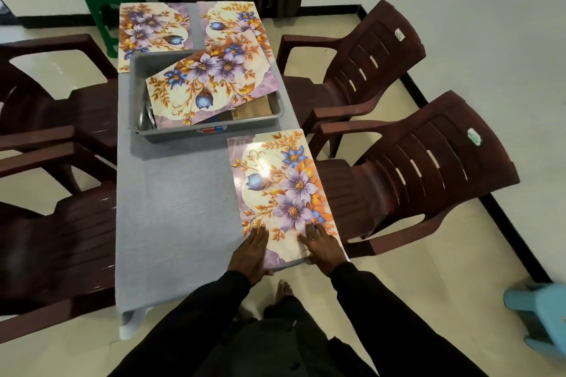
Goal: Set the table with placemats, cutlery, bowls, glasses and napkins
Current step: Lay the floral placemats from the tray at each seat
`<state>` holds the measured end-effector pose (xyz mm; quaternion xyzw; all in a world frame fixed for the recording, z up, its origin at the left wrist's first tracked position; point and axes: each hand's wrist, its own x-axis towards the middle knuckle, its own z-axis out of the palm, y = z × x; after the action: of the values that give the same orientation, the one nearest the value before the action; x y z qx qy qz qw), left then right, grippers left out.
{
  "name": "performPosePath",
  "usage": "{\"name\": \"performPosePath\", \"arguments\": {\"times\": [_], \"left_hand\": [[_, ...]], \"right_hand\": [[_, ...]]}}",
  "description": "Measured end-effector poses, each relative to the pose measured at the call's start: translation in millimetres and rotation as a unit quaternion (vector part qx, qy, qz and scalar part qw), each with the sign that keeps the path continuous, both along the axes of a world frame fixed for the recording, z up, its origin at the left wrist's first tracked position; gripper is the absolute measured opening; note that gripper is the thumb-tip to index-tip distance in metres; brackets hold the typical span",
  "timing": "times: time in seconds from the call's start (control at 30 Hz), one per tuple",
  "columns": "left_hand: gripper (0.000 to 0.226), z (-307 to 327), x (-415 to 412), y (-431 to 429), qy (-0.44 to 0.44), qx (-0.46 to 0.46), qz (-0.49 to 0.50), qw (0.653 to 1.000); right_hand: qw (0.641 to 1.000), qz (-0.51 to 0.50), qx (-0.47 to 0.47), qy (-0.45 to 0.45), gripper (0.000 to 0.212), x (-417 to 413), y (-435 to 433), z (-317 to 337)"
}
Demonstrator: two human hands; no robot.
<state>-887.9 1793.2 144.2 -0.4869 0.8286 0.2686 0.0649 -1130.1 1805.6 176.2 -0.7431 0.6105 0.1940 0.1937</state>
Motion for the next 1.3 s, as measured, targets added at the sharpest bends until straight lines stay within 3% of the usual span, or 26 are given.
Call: {"name": "performPosePath", "arguments": {"times": [0.2,0.4,0.67,0.8,0.9,1.07,1.17,1.3], "left_hand": [[0.111,21.4,17.9,-13.1,0.033,0.023,0.033,0.999],[0.065,61.7,41.8,-70.0,0.115,0.003,0.168,0.979],[0.033,109.4,93.6,-196.6,0.167,-0.089,0.401,0.896],[0.023,111.6,121.1,-253.1,0.216,-0.078,0.454,0.861],[0.014,112.8,133.0,-284.4,0.256,-0.068,0.477,0.838],[0.021,112.5,136.9,-314.1,0.301,-0.063,0.531,0.79],[0.021,102.4,139.4,-321.4,0.331,-0.04,0.558,0.76],[0.02,95.8,144.5,-326.2,0.355,-0.018,0.585,0.729]], "right_hand": [[0.999,0.003,-0.026,-0.039,0.051,0.9,-38.4,40.7],[0.977,-0.068,-0.116,-0.168,0.03,10.1,-133.1,74.1],[0.942,-0.058,-0.207,-0.256,0.024,43.8,-302.0,84.8],[0.935,-0.08,-0.233,-0.256,0.021,47.5,-372.1,91.2],[0.91,-0.137,-0.277,-0.277,0.016,45.2,-416.4,98.3],[0.87,-0.29,-0.197,-0.346,0.024,42.8,-483.7,91.7],[0.854,-0.34,-0.153,-0.363,0.036,48.3,-501.8,88.1],[0.825,-0.382,-0.148,-0.389,0.035,55.1,-513.7,81.6]]}}
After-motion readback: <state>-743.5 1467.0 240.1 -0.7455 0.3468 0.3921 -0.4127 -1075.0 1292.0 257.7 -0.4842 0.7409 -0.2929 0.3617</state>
